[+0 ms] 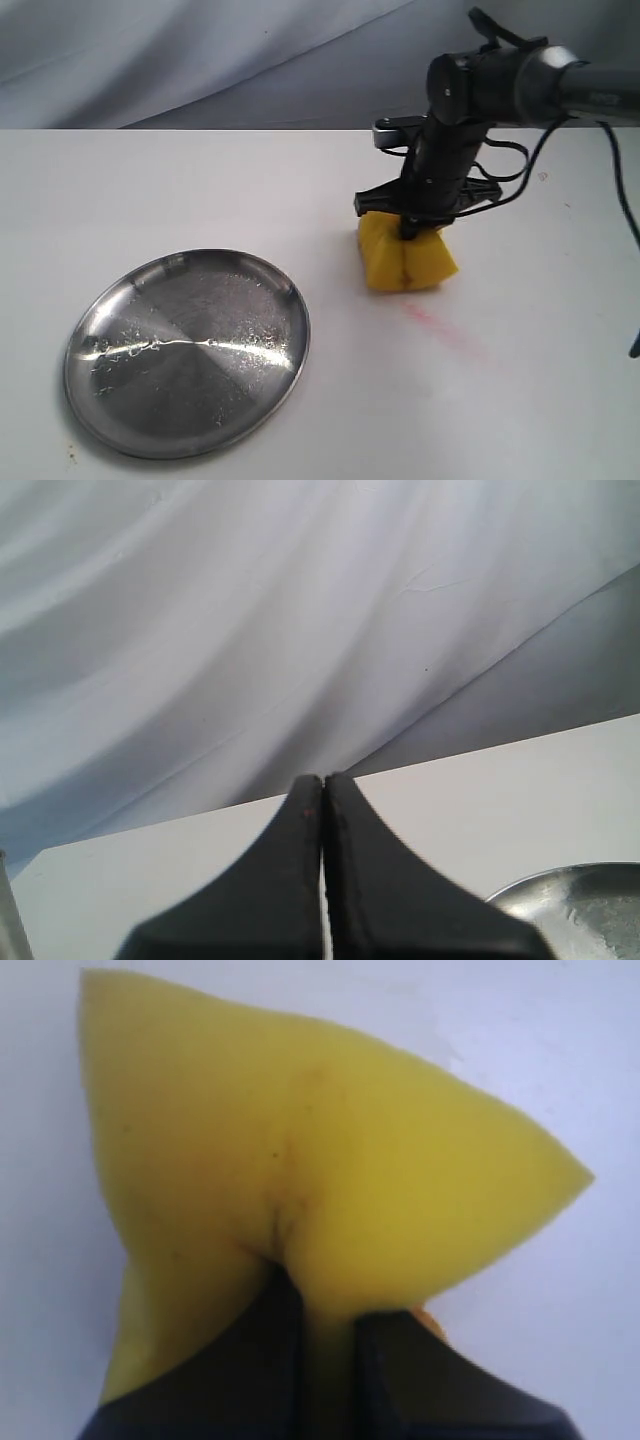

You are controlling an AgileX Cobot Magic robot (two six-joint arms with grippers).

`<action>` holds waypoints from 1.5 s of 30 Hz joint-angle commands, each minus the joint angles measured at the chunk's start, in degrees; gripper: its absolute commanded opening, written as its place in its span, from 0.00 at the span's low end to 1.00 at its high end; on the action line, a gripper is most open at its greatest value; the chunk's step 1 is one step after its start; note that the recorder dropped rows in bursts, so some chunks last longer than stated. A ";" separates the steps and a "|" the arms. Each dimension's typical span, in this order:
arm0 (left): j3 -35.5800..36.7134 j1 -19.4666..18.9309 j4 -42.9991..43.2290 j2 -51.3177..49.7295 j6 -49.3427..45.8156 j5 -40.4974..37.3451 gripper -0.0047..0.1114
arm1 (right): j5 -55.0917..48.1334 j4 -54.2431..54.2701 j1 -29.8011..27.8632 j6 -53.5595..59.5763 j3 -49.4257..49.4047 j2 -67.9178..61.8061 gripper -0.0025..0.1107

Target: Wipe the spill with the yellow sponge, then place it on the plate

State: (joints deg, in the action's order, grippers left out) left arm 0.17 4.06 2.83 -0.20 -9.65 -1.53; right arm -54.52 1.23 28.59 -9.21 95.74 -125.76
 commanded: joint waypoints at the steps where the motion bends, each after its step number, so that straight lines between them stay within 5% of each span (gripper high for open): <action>1: -0.17 -0.09 -0.41 0.20 0.49 0.27 0.04 | 4.40 -1.61 -3.98 -0.47 -10.68 6.41 0.02; 9: -0.17 -0.09 -0.41 0.20 0.49 0.27 0.04 | 8.60 -0.39 -3.58 2.91 -23.93 16.78 0.02; 17: -0.17 -0.09 -0.41 0.20 0.49 0.27 0.04 | 11.32 5.70 4.52 5.36 -26.54 27.38 0.02; 28: -0.17 -0.09 -0.41 0.20 0.49 0.27 0.04 | 16.32 14.61 18.21 5.94 -18.56 25.01 0.02; 42: -0.17 -0.09 -0.41 0.20 0.49 0.27 0.04 | 16.38 19.43 24.55 6.21 -7.32 7.81 0.02; 45: -0.17 -0.09 -0.41 0.20 0.49 0.27 0.04 | 16.86 19.59 24.60 6.21 -6.95 5.90 0.11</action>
State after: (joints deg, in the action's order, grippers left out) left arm 0.17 4.06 2.83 -0.20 -9.65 -1.53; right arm -38.78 20.28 53.09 -3.60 88.02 -118.62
